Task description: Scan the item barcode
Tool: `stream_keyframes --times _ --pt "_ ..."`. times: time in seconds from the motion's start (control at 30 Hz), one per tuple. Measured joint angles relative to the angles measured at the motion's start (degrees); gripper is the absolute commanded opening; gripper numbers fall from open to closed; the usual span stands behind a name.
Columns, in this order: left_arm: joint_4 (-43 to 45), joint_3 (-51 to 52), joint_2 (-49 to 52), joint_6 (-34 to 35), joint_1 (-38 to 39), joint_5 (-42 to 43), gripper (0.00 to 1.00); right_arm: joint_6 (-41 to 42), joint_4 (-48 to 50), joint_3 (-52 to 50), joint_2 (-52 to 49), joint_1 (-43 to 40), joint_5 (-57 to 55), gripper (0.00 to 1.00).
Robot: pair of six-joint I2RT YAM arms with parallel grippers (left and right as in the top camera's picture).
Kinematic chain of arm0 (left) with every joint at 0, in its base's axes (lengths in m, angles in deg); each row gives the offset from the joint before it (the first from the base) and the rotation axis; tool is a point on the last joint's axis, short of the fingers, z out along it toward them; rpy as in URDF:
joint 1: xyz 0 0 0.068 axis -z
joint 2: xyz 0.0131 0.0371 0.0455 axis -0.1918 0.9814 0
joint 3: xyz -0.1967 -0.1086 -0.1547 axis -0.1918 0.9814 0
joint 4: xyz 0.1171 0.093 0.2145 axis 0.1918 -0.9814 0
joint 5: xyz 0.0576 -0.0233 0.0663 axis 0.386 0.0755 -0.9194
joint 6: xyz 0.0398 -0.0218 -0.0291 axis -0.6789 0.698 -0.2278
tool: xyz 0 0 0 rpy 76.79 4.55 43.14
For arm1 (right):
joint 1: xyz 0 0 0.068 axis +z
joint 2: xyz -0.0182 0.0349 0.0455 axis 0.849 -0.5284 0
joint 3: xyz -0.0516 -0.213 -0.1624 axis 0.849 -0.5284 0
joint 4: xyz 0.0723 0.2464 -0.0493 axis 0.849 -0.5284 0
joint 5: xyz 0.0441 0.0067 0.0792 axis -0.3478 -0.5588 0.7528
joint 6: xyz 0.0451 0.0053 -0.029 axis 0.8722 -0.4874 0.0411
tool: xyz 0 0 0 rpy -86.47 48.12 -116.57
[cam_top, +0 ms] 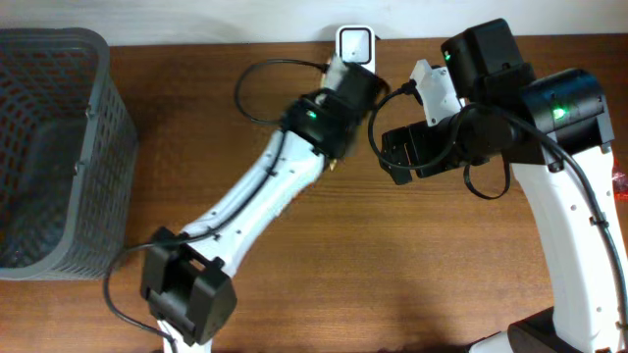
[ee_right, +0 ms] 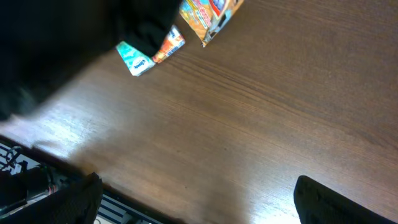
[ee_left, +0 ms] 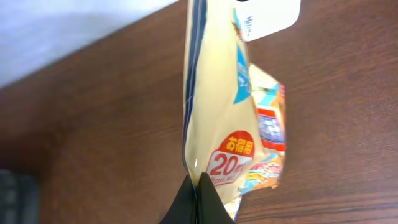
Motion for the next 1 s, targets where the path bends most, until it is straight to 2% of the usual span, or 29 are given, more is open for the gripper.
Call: stream_keyframes --times 0.17,0.47,0.63,0.77,0.87,1.0 --pt "-1.9 0.0 1.5 1.3 1.6 -4.6 0.00 0.0 0.0 0.0 0.0 0.0 0.0 0.98" --pt "-3.7 0.0 1.5 4.3 1.6 -5.7 0.00 0.0 0.0 0.0 0.0 0.0 0.0 0.98" --pt "-3.6 0.0 1.5 4.4 2.6 -22.3 0.00 0.0 0.0 0.0 0.0 0.0 0.0 0.98" --pt "-3.6 0.0 1.5 4.4 4.1 -29.4 0.00 0.0 0.0 0.0 0.0 0.0 0.0 0.98" --pt "-3.8 0.0 1.5 4.4 6.0 -27.8 0.00 -0.2 0.0 0.0 0.0 0.0 -0.1 0.98" --pt "-6.2 0.0 1.5 4.9 7.1 -16.2 0.00 -0.5 0.0 0.0 0.5 0.0 -0.4 0.98"
